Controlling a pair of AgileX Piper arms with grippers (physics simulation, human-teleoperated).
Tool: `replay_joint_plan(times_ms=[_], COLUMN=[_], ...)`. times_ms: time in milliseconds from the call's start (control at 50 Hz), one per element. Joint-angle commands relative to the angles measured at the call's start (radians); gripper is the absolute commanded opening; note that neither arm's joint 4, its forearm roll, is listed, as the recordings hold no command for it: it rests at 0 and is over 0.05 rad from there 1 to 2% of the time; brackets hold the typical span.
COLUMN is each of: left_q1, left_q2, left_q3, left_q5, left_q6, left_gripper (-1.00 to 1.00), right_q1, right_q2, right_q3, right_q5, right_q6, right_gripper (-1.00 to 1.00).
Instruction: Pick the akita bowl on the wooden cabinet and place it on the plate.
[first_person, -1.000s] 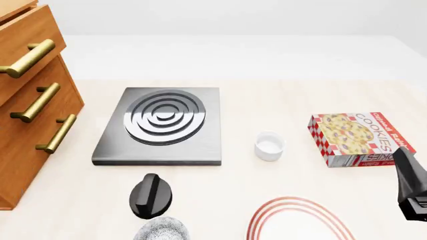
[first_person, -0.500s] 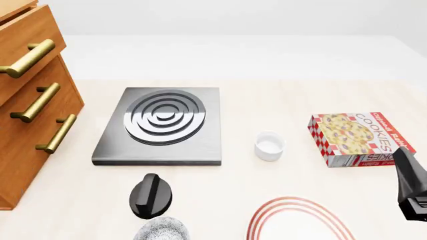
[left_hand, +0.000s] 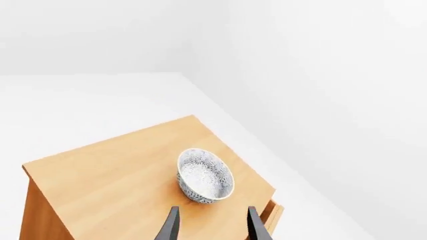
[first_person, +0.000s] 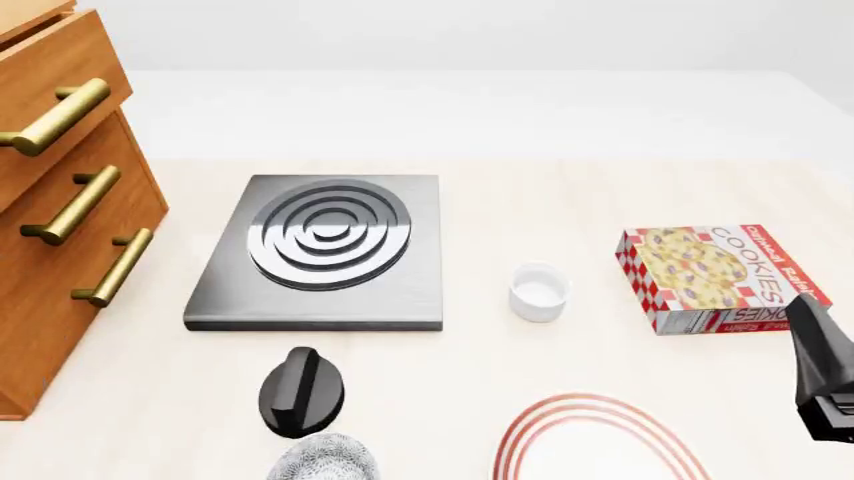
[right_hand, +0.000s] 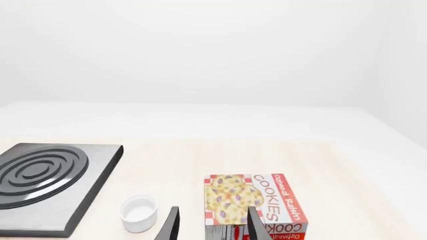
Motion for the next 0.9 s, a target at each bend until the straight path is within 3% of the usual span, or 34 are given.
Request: replay_joint_plan(times_ms=[20, 240, 900], left_q1=[0.026, 0.049, 0.048], left_q2=[0.063, 0.138, 0.354], left_q3=[-0.043, -0.097, -0.118], left_q5=[-0.002, -0.003, -0.104], left_q6=[-0.007, -0.001, 0.016], left_gripper=[1.0, 1.0, 1.0], right_q1=[0.0, 0.0, 0.0], right_q2=[0.0, 0.0, 0.0], right_q3=[0.0, 0.0, 0.0], right_q5=[0.0, 0.0, 0.0], right_q6=[0.0, 0.0, 0.0], right_gripper=[1.0, 1.0, 1.0])
